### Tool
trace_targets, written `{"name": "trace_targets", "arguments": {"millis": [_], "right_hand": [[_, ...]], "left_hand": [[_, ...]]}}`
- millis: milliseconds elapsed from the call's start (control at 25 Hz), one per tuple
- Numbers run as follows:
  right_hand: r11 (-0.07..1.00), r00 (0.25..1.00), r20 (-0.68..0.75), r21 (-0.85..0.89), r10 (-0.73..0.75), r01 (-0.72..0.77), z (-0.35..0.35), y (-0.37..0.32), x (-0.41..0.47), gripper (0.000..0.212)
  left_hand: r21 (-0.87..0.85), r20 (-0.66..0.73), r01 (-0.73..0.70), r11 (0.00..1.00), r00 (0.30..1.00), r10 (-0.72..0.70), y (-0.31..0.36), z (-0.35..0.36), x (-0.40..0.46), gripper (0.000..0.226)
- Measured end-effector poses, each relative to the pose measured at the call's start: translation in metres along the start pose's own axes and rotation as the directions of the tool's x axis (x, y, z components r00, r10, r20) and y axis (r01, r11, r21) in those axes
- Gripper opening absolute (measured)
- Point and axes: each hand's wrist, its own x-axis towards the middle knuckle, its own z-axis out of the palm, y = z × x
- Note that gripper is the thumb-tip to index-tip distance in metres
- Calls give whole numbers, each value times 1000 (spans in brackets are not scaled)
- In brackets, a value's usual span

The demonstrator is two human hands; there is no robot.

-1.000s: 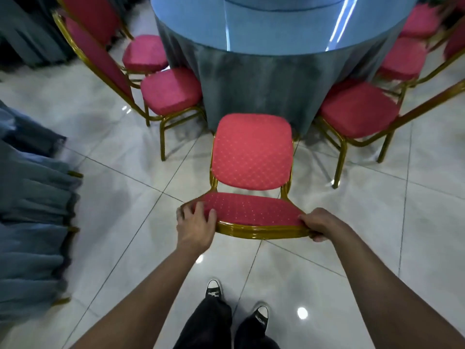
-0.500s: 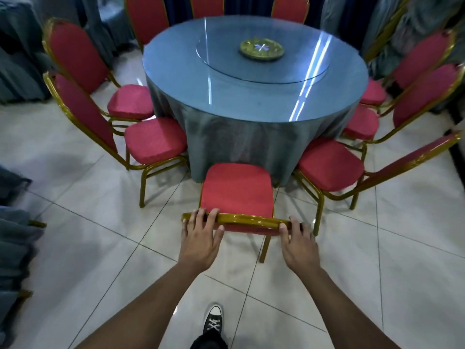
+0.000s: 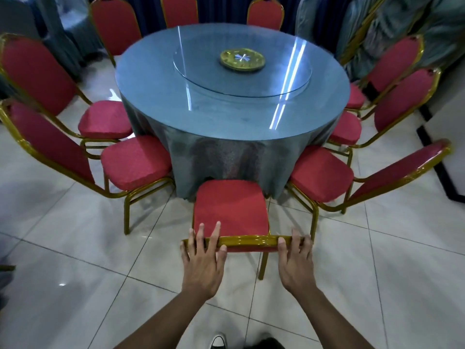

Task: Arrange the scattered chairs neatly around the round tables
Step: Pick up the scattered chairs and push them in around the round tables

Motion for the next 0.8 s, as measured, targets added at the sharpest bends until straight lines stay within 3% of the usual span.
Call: {"name": "trace_targets", "arguments": {"millis": [320, 680, 800], "right_hand": [[998, 999, -25, 55, -40, 41, 3, -32, 81, 73], [999, 999, 41, 34, -35, 34, -15, -72, 210, 75], [998, 999, -11, 51, -46, 46, -15, -69, 227, 76]], "left_hand": [[-52, -33, 50, 997, 998, -51, 0, -8, 87, 64], [-118, -51, 156, 981, 985, -163, 27, -19, 218, 72], [-145, -108, 146, 979, 981, -162, 33, -10, 233, 69]]}}
